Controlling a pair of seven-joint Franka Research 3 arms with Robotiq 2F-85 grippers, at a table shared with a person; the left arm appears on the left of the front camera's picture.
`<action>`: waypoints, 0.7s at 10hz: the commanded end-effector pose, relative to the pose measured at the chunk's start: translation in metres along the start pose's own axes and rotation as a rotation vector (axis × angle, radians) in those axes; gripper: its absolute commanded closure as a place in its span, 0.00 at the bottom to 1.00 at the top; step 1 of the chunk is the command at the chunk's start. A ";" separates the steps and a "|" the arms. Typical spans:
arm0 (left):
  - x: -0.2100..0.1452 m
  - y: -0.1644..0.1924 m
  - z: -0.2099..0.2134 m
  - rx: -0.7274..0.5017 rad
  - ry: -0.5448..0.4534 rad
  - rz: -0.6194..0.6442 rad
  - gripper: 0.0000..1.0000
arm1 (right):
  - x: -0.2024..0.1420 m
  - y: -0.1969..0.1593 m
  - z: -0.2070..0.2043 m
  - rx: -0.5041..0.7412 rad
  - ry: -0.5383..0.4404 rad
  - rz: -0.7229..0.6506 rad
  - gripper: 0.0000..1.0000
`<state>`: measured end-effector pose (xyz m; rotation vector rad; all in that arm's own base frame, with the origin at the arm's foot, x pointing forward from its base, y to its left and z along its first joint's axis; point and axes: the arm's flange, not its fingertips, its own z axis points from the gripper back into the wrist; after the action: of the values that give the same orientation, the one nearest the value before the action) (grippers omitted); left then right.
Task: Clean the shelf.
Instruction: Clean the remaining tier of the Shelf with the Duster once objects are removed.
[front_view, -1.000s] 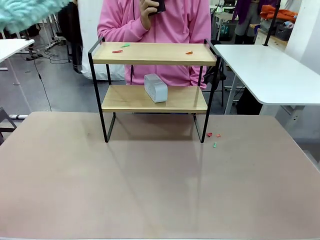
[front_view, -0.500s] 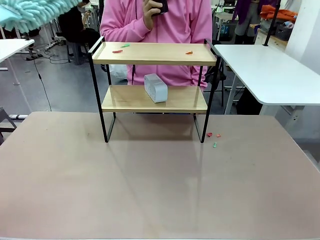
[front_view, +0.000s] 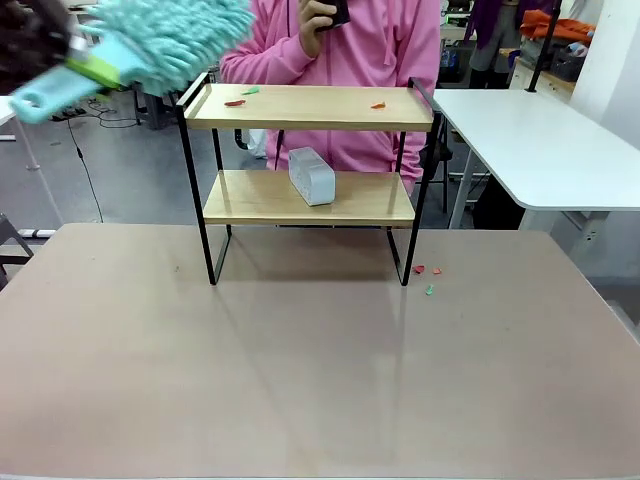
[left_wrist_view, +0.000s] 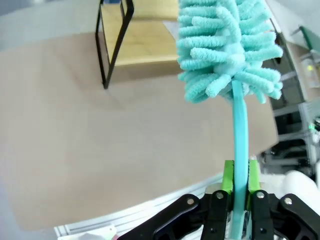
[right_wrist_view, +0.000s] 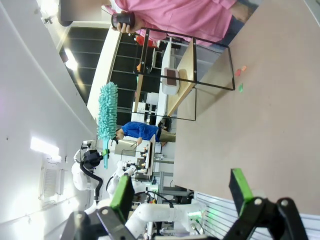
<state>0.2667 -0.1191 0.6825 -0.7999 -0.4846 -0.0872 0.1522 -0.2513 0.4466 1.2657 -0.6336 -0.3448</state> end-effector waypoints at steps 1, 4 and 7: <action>0.022 -0.015 -0.018 0.105 -0.106 0.033 0.88 | 0.003 0.002 -0.001 0.019 -0.015 0.028 0.00; 0.039 -0.023 -0.052 0.266 -0.150 0.083 0.88 | 0.003 0.002 -0.001 0.019 -0.015 0.028 0.00; 0.057 -0.023 -0.078 0.375 -0.107 0.046 0.88 | 0.003 0.002 -0.001 0.019 -0.015 0.028 0.00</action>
<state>0.3350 -0.1781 0.6664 -0.4681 -0.5814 0.0897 0.1521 -0.2513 0.4465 1.2657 -0.6336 -0.3450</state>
